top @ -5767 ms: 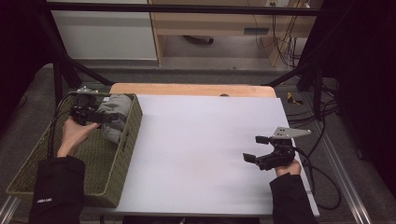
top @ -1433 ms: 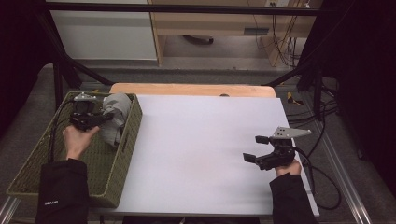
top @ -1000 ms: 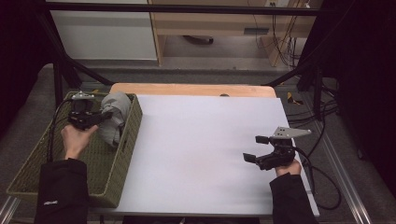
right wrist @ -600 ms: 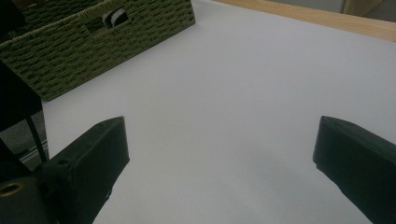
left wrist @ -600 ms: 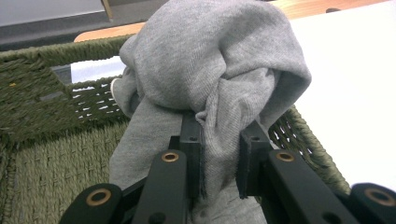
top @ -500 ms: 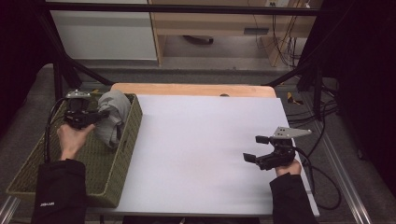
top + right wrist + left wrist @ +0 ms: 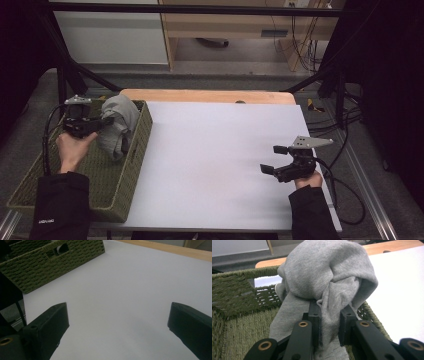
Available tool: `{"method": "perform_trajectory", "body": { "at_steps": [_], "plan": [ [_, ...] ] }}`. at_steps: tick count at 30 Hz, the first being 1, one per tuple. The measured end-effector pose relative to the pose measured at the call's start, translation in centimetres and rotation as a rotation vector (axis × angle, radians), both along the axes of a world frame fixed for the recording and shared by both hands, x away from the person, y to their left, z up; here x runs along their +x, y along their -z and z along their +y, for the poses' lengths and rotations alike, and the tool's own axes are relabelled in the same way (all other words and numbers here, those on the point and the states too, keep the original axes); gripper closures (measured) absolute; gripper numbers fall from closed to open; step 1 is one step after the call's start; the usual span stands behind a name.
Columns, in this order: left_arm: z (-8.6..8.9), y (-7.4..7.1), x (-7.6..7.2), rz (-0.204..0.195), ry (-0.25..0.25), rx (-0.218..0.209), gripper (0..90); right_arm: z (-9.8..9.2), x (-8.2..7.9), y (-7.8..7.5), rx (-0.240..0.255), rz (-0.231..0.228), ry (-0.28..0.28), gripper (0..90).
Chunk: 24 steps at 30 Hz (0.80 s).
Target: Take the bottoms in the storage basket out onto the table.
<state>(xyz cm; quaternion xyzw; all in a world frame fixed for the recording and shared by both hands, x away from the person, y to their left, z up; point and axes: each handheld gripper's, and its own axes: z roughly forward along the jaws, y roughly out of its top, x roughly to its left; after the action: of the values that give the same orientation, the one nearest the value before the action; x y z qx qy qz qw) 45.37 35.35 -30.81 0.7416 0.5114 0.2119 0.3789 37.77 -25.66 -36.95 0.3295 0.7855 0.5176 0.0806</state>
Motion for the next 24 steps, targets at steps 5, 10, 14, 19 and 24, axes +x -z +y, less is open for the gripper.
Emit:
{"method": "perform_trajectory", "body": {
  "at_steps": [5,10,14,19,24],
  "plan": [
    [0.1,-0.6,-0.4,-0.006,0.006,-0.002,75.6,0.0,0.0,0.0,-0.001,0.003,0.000,4.0],
    [0.3,-1.1,-0.8,-0.014,0.017,0.003,75.5,0.0,0.0,0.0,-0.001,0.002,0.000,4.0],
    [0.5,-1.4,-1.1,-0.015,0.025,-0.003,75.6,0.1,0.0,0.0,-0.002,0.003,-0.001,4.0],
    [0.8,-1.9,-1.5,-0.017,0.032,-0.006,75.5,0.1,0.0,0.1,-0.001,0.002,0.000,4.0],
    [1.1,-2.3,-1.8,-0.016,0.040,-0.016,75.6,0.1,0.0,0.1,-0.002,0.001,0.000,4.0]
  ]
}}
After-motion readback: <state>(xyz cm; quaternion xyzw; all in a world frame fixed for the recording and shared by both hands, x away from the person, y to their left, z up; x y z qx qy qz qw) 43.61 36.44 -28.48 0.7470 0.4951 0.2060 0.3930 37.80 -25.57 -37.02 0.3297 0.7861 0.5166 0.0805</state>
